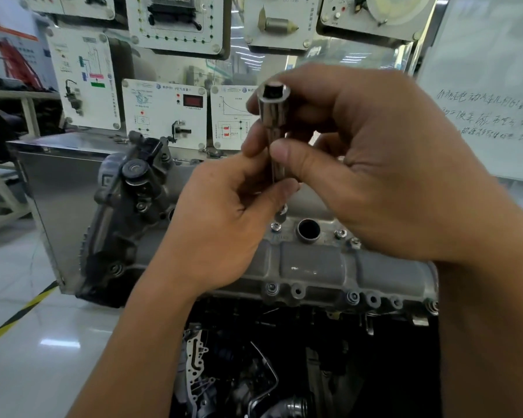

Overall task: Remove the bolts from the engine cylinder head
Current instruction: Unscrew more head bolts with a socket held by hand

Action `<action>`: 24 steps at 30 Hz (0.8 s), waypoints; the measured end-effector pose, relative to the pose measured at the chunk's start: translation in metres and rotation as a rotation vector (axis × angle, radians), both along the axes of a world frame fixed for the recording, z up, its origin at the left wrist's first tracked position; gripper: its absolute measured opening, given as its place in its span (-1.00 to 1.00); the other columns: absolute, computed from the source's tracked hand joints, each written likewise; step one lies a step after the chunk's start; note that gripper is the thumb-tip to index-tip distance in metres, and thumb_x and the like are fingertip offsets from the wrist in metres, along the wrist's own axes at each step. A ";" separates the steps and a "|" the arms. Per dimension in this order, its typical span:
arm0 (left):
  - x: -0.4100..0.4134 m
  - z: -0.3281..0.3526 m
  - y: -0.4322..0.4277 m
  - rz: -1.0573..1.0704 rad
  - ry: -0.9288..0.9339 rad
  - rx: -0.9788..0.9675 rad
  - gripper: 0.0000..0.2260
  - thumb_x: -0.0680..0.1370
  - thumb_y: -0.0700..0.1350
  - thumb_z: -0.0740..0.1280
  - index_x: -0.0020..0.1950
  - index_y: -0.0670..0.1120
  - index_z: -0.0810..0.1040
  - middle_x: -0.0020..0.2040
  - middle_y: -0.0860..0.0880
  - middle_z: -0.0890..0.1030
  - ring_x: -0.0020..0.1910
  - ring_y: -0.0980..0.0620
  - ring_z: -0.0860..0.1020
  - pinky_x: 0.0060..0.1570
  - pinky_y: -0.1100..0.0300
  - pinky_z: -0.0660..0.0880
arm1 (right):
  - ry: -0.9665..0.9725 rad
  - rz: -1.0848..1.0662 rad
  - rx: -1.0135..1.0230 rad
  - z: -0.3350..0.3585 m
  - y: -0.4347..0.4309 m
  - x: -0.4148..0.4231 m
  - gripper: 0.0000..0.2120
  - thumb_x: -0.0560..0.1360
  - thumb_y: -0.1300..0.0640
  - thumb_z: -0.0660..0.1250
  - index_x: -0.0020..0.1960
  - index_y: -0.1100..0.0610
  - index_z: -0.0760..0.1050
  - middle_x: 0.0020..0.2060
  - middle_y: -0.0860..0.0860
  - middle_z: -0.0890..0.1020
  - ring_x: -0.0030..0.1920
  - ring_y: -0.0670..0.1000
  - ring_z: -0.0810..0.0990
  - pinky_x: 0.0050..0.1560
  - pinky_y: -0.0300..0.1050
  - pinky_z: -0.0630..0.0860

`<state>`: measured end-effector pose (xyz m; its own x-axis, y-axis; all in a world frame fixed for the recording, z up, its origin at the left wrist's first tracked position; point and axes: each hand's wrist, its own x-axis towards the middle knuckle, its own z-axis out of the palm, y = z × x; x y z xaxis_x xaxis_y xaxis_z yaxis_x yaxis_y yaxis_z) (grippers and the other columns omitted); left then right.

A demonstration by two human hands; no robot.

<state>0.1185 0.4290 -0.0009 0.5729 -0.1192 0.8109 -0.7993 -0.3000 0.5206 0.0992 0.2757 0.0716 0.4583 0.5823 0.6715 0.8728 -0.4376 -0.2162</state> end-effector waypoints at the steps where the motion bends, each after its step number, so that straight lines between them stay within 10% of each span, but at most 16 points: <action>1: -0.001 0.002 0.001 0.009 -0.029 -0.027 -0.90 0.56 -0.20 0.39 0.04 -0.11 0.66 -0.12 0.02 0.73 -0.12 0.04 0.70 -0.09 0.02 0.63 | -0.026 0.027 0.021 0.000 0.002 0.000 -0.78 0.56 0.30 0.31 0.18 0.15 0.54 -0.06 -0.13 0.68 0.00 -0.21 0.65 -0.06 -0.40 0.51; 10: -0.007 0.006 0.024 0.206 -0.161 -0.100 -0.88 0.55 -0.20 0.42 0.04 -0.03 0.64 -0.10 0.21 0.67 -0.13 0.25 0.67 -0.15 0.44 0.51 | 0.024 0.259 0.210 -0.004 0.034 0.016 -0.72 0.55 0.39 0.30 0.24 0.22 0.50 -0.04 -0.04 0.65 0.02 -0.21 0.66 -0.04 -0.36 0.54; 24: 0.008 -0.009 0.046 0.205 -0.019 -0.186 -0.79 0.54 -0.20 0.43 0.12 0.05 0.63 -0.05 0.19 0.70 -0.04 0.22 0.69 -0.01 0.33 0.58 | 0.180 0.249 0.300 -0.023 0.062 0.044 -0.74 0.54 0.36 0.34 0.23 0.29 0.55 -0.02 0.00 0.68 0.04 -0.14 0.67 0.07 -0.28 0.55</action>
<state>0.1267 0.4753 -0.0102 0.5545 0.1499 0.8186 -0.7417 -0.3571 0.5678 0.1432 0.3381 0.0484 0.4539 0.4815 0.7498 0.8805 -0.1129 -0.4605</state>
